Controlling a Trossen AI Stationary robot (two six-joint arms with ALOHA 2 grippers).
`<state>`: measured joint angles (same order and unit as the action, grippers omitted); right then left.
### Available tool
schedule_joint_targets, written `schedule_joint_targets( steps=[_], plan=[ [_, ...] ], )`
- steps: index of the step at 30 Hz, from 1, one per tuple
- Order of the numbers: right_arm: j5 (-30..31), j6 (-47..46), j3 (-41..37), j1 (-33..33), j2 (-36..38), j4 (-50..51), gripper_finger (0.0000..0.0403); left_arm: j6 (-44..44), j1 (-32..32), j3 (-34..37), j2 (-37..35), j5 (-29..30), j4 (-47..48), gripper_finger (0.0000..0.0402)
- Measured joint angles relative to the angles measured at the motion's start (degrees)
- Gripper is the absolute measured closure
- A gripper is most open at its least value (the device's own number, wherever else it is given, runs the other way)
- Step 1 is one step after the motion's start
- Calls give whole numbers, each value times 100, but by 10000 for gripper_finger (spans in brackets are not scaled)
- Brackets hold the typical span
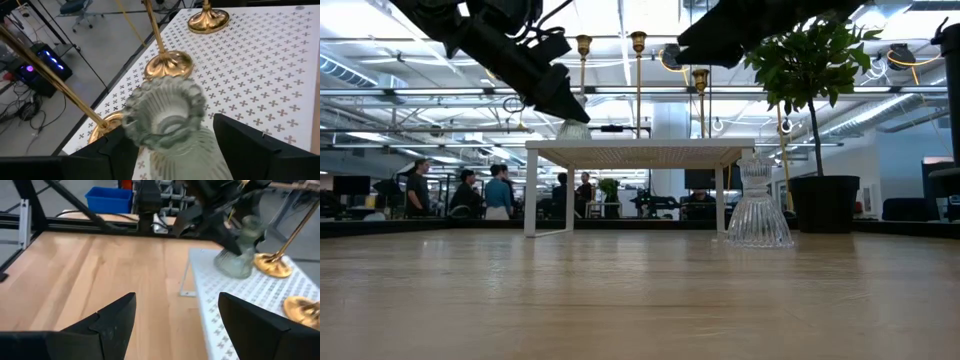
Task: Pick & Place candle stick holders
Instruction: Put the green glass candle holder on the shelf
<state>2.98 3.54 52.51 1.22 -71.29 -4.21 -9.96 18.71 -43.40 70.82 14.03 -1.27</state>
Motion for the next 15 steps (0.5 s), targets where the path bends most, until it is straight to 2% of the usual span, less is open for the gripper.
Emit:
schedule_joint_targets(
  steps=[5, 15],
  plan=[
    [-5, -283, -26, -225, 0, 345, 129, -27, -10, 0, -2, -220, -11, 148],
    [7, -715, -757, -609, 0, -103, 124, -87, -15, 0, -2, -220, -12, 114]
  ],
)
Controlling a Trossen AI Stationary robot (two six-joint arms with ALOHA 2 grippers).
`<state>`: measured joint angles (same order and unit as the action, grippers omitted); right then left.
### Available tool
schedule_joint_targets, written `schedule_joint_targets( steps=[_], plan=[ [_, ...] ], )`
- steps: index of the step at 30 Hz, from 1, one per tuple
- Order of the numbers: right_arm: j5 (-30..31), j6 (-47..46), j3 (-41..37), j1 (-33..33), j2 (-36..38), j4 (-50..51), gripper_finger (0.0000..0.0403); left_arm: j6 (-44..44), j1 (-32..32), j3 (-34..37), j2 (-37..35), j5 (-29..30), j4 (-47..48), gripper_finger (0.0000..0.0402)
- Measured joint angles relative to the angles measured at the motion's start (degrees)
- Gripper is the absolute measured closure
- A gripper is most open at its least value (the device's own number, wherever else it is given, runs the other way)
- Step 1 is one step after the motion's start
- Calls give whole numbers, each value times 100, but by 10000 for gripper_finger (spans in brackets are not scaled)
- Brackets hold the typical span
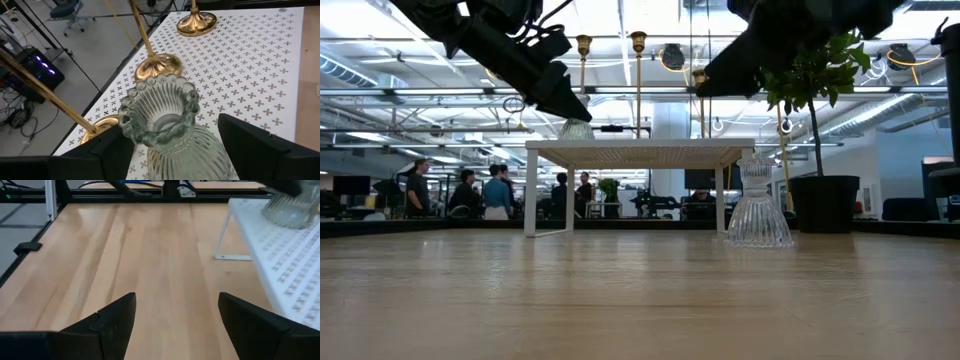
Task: Pick & Place candle stick holders
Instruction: Put the green glass candle holder on the shelf, then put the transparent glass candle holder on the shelf aligned with the other glass candle holder
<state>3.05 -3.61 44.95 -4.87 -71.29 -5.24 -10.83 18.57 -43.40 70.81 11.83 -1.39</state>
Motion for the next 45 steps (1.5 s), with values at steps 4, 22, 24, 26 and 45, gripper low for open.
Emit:
schedule_joint_targets(
  steps=[4, 22, 24, 26, 45],
  plan=[
    [9, -27, -344, -107, 0, -476, 124, -67, -38, 0, -1, 27, 72, 113],
    [17, -474, -1727, -163, 4, -1648, 124, -352, -879, 7, -1447, 474, 623, 89],
    [17, -472, -1890, -163, 4, -1880, 124, -352, -956, 6, -1573, 475, 638, 89],
    [17, -474, -2053, -163, 4, -2133, 124, -352, -1023, 7, -1687, 478, 643, 89],
    [27, -476, -2915, -161, -365, -3796, 124, -352, -1414, 6, -1919, 479, 623, 89]
  ],
)
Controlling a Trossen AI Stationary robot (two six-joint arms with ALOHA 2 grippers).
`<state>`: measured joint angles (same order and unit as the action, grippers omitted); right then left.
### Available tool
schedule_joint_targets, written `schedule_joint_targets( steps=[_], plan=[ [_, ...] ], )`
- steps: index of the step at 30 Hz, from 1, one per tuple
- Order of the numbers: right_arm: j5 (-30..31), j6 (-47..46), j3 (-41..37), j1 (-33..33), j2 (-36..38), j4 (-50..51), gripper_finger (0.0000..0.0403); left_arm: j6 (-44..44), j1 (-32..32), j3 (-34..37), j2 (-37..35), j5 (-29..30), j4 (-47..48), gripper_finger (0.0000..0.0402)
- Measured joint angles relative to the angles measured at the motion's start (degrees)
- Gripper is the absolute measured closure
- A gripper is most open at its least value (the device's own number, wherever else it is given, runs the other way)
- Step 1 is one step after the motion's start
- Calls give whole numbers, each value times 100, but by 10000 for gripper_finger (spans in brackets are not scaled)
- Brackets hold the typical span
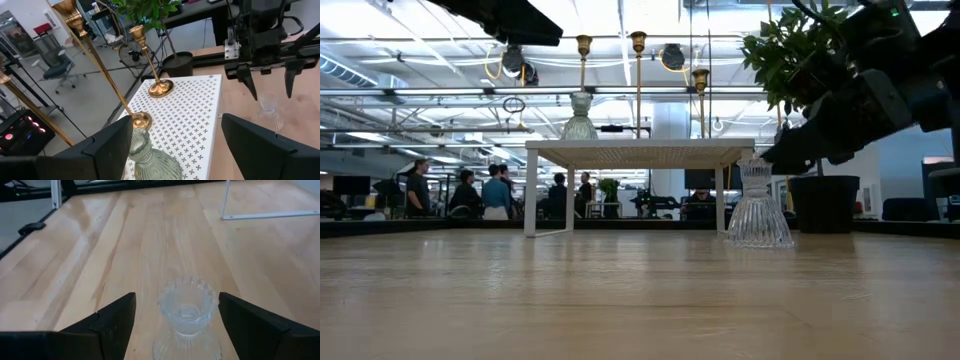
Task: Pick & Place candle stick holders
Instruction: Put the transparent glass candle holder on the shelf aligned with the other glass candle holder
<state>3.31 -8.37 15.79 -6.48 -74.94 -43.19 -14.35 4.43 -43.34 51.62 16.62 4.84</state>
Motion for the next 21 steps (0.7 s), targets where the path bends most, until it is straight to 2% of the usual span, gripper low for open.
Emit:
schedule_joint_targets(
  steps=[10, 21],
  plan=[
    [262, -10, 2, 2, -819, -782, 131, 162, 4, -1, 0, 0, 7, 89],
    [269, -53, 7, 2, -1137, -1052, 215, 157, 4, -1, 0, 0, 10, 89]
  ],
)
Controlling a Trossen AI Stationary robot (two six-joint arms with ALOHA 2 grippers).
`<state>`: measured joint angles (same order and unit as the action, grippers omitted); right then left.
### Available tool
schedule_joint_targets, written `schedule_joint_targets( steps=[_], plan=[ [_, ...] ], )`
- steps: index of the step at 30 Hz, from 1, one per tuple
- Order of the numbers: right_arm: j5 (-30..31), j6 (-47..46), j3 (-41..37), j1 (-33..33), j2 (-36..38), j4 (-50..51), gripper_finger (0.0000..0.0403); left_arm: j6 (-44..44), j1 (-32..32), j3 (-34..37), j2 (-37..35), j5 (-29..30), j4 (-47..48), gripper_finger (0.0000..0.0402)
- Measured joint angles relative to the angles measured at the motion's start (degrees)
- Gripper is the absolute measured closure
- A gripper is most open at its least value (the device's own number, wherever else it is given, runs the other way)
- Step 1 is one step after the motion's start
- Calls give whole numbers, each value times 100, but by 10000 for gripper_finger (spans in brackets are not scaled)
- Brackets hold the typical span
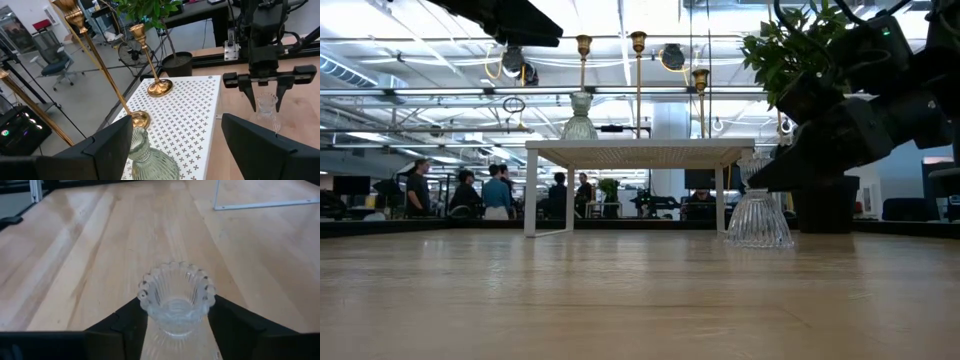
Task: Pick & Place candle stick holders
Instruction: Put the transparent glass candle holder on the shelf aligned with the other glass candle holder
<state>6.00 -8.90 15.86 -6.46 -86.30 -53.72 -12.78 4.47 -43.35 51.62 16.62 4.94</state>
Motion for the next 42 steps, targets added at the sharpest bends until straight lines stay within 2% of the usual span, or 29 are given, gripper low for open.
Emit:
schedule_joint_targets(
  steps=[8, 16, 21, 25, 27, 31, 36, 42],
  plan=[
    [-22, -60, 0, 0, 0, -264, 271, 0, 0, 0, 0, 0, 1, 89],
    [-657, -51, 30, -7, 0, -1697, 256, 18, 0, 0, 0, 0, 1, 89],
    [-740, 97, 593, 44, 0, -1999, 272, 22, 0, 0, 0, 0, -2, 89],
    [-1369, 598, 1423, 143, 0, -1421, 269, 0, -2, 0, 0, -2, -5, 89],
    [-1461, 974, 1865, 187, 0, -875, 260, 0, 0, 0, 0, -2, -5, 89],
    [-1435, 1530, 2736, 353, 0, 183, 256, 0, 0, 0, 0, -4, -5, 89],
    [-1010, 1706, 3506, 687, 2, 1387, 272, 7, 0, 0, 0, -4, -3, 89],
    [-874, 1800, 3703, 1245, 2, 1641, 257, 20, -1, 0, 0, -4, -1, 89]
  ],
)
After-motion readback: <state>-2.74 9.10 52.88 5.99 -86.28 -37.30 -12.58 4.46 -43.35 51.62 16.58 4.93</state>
